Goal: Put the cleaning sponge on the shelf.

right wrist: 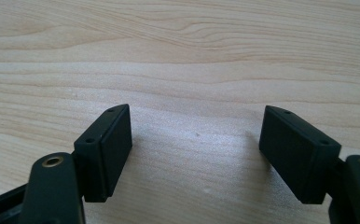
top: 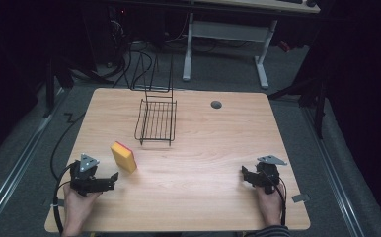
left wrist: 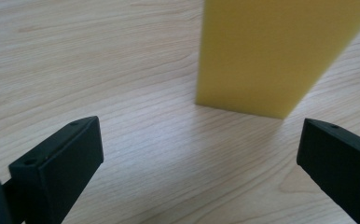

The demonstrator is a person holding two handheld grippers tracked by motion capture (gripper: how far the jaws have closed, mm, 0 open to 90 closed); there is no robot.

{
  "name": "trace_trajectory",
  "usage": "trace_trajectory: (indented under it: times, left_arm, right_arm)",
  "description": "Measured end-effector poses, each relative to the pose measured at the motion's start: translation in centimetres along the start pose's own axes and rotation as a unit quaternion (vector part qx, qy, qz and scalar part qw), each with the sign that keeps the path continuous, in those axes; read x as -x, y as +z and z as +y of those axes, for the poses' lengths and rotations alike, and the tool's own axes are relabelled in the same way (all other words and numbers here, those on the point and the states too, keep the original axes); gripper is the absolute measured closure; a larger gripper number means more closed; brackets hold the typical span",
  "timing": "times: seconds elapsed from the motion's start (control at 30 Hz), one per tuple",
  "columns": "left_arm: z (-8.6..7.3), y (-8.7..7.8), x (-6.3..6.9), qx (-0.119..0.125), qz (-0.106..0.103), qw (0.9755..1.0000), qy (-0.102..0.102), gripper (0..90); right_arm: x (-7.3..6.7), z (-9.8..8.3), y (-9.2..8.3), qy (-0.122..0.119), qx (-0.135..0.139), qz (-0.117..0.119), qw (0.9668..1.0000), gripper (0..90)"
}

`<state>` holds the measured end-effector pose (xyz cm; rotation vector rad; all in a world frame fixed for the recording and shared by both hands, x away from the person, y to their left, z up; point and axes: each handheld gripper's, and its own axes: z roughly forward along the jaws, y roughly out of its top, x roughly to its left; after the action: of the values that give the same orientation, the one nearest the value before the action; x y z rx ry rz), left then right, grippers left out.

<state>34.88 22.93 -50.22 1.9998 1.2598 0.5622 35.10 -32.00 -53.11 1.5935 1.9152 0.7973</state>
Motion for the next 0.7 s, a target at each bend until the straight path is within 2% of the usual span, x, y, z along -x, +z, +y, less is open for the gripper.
trace_trajectory:
  times: [0.3, 0.47, 0.7]
  left_arm:
    - [1.2, 0.0, 1.2, 0.012, -0.014, 0.9997, 0.015, 0.2]
    - [2.0, 0.0, 1.5, 0.022, -0.023, 0.9994, 0.017, 0.2]
    - [2.7, 0.4, 1.7, 0.023, -0.032, 0.999, 0.021, 0.1]
  right_arm:
    - [0.0, 0.0, 0.0, 0.0, 0.0, 0.0, 1.0, 25.7]
    - [0.0, 0.0, 0.0, 0.0, 0.0, 0.0, 1.0, 25.7]
    - [0.0, 0.0, 0.0, 0.001, -0.001, 0.0, 1.0, 25.6]
